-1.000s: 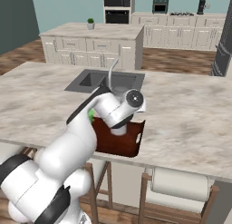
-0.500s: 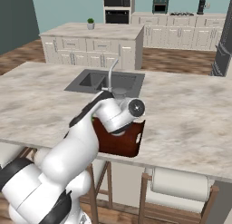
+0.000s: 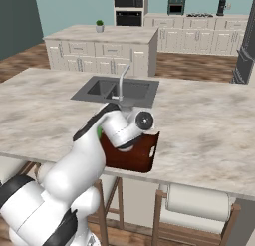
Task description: There is a tray on the dining counter. Grab the cup, mug, and pitcher and place them on the tray. The pitcher may be placed next to the tray if it cannot fit the tray.
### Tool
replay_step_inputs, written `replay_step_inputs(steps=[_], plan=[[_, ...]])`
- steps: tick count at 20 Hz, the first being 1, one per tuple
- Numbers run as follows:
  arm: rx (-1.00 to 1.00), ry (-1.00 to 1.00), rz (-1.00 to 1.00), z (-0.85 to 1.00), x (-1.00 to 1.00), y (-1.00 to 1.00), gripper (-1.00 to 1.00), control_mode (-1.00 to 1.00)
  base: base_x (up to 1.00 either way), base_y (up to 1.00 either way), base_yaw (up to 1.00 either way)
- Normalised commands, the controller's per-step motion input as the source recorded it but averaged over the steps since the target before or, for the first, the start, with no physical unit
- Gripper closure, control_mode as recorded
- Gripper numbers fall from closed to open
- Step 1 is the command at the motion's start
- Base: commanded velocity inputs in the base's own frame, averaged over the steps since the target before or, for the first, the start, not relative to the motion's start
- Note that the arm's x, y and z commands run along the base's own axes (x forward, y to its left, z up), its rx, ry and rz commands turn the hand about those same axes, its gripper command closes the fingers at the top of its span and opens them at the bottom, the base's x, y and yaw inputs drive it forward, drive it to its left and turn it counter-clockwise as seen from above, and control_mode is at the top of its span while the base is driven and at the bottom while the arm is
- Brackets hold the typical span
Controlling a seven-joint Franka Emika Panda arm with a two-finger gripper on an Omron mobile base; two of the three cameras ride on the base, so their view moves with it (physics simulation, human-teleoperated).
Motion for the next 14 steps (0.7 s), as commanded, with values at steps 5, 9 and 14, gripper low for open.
replay_step_inputs(steps=[5,9,14], plan=[[0.00,0.00,0.00,-0.30,0.07,0.12,1.00,-1.00,0.00,0.00,0.00],[0.00,0.00,0.00,-0.15,0.10,0.07,1.00,-1.00,0.00,0.00,0.00],[0.00,0.00,0.00,-0.04,0.21,0.01,1.00,-1.00,0.00,0.00,0.00]])
